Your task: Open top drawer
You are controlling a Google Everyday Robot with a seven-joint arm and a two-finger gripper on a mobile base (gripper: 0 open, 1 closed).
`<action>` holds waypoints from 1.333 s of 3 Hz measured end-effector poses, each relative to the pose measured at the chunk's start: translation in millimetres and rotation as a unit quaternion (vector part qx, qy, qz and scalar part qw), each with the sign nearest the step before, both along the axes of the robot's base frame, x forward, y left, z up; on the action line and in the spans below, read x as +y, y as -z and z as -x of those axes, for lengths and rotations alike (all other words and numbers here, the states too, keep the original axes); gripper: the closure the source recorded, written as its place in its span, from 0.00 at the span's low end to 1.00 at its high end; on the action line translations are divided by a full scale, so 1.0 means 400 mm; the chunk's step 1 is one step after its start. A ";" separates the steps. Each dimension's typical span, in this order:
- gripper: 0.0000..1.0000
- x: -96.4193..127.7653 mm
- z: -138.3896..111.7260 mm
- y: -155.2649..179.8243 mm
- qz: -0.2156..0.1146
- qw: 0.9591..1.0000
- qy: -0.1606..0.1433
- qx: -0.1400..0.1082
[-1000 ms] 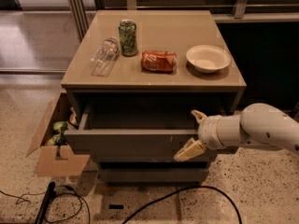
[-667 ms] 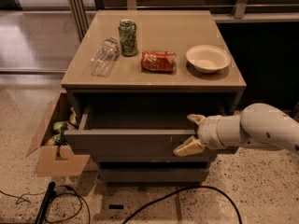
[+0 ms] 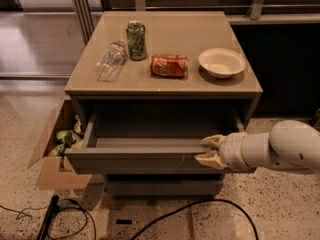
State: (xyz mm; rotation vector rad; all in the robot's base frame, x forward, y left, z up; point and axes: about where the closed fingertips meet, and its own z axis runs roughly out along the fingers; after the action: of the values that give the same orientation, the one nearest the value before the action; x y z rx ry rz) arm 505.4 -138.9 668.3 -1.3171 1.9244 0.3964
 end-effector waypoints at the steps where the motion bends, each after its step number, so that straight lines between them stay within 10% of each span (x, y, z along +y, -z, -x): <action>1: 0.95 0.029 0.058 -0.034 -0.004 1.000 -0.019 -0.001; 2: 0.00 0.028 0.058 -0.040 -0.004 1.000 -0.019 -0.001; 4: 0.19 0.028 0.058 -0.040 -0.004 1.000 -0.019 -0.001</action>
Offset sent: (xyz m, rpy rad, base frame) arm -0.0230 0.0114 0.0138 0.0077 -0.0013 0.0376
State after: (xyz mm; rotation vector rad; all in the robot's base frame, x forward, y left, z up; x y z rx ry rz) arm 482.3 -127.6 684.2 -1.3501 1.8974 0.4214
